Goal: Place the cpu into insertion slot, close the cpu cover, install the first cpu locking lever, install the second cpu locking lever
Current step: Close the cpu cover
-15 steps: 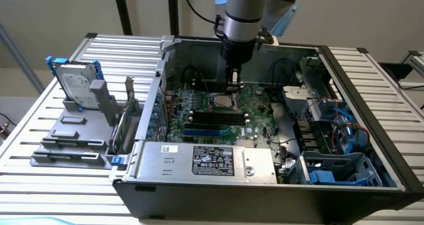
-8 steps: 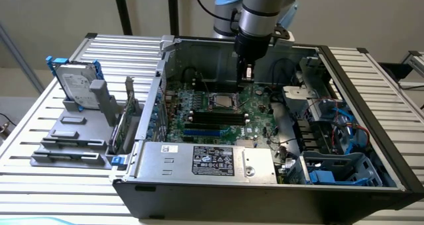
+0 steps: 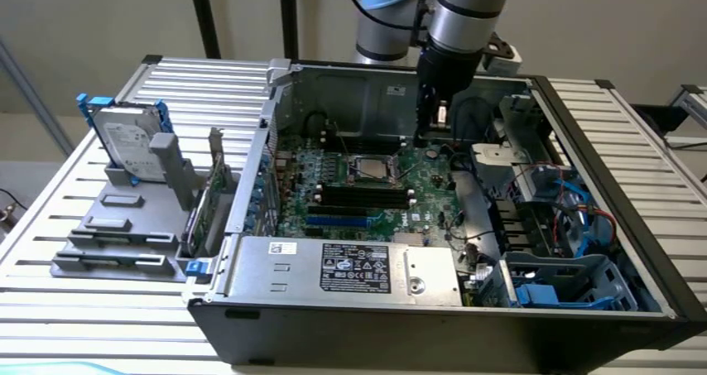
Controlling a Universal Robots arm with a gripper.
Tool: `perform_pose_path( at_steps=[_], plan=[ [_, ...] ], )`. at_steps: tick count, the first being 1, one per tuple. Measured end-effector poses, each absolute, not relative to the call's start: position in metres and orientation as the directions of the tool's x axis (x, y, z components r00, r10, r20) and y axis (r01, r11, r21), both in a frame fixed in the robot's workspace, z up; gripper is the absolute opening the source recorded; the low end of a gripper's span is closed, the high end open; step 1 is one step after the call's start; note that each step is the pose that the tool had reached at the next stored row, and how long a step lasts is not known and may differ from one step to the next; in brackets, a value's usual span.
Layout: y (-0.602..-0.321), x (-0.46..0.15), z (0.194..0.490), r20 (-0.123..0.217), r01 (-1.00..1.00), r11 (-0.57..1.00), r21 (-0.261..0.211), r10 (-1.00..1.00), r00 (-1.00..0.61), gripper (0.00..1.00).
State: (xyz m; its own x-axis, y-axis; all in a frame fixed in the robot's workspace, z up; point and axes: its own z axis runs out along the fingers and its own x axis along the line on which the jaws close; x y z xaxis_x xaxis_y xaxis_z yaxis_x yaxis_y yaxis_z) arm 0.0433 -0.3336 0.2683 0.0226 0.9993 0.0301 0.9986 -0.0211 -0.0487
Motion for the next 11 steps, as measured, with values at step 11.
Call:
perform_pose_path(
  at_steps=[11],
  plan=[
    [-0.335,0.064,0.259,0.033,0.998,-0.021,-0.053,0.999,0.023,0.11]
  ],
)
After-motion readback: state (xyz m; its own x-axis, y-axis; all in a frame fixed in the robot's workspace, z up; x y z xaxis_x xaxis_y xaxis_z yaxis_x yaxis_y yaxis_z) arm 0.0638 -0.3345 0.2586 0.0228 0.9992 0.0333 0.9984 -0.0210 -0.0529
